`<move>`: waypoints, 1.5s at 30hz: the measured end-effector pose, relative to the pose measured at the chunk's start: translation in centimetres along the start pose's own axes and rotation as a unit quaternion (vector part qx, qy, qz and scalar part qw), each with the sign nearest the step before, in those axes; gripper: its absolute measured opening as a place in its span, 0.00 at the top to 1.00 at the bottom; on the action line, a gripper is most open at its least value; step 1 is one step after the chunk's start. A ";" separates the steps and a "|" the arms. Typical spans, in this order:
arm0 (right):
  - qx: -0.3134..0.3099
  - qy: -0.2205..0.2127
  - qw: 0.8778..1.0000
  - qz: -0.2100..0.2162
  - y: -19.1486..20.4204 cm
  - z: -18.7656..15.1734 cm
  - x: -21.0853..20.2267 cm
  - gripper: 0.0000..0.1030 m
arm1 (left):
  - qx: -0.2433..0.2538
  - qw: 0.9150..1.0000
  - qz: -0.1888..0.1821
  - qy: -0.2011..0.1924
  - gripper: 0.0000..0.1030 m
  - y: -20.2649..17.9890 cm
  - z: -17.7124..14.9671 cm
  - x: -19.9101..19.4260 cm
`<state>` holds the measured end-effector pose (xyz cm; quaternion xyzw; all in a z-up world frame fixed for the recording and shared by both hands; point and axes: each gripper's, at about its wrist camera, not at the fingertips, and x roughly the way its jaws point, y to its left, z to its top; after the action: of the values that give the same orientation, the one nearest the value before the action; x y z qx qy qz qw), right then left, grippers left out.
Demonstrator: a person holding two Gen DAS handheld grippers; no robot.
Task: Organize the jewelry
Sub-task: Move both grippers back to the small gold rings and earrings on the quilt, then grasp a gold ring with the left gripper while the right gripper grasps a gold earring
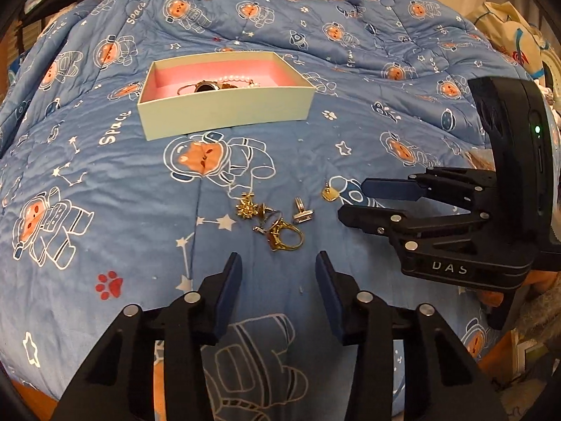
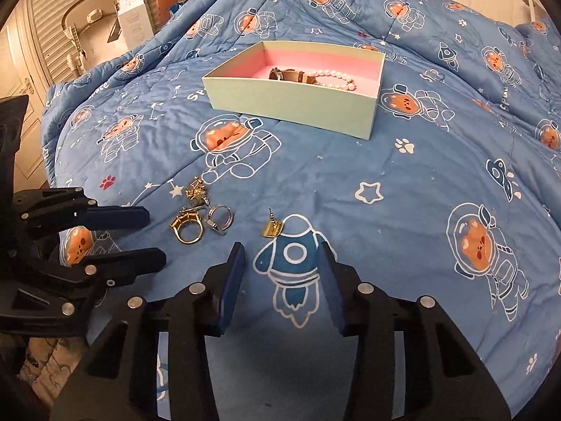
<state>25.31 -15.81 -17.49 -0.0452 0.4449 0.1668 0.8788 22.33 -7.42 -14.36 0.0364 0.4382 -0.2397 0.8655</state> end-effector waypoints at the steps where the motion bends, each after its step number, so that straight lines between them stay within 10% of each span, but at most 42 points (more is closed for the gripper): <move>1: 0.000 0.000 1.000 0.002 0.0 0.1 0.0 0.58 | 0.004 1.000 0.003 0.002 0.62 -0.2 0.0 0.2; 45: 0.026 0.010 0.999 0.028 -0.3 1.2 2.0 0.90 | 0.010 1.000 -0.008 0.008 0.79 -0.5 1.8 2.3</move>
<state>27.47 -15.34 -18.39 -0.0115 0.4592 0.1791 0.8700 24.61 -9.21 -14.96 0.0436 0.4431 -0.2505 0.8597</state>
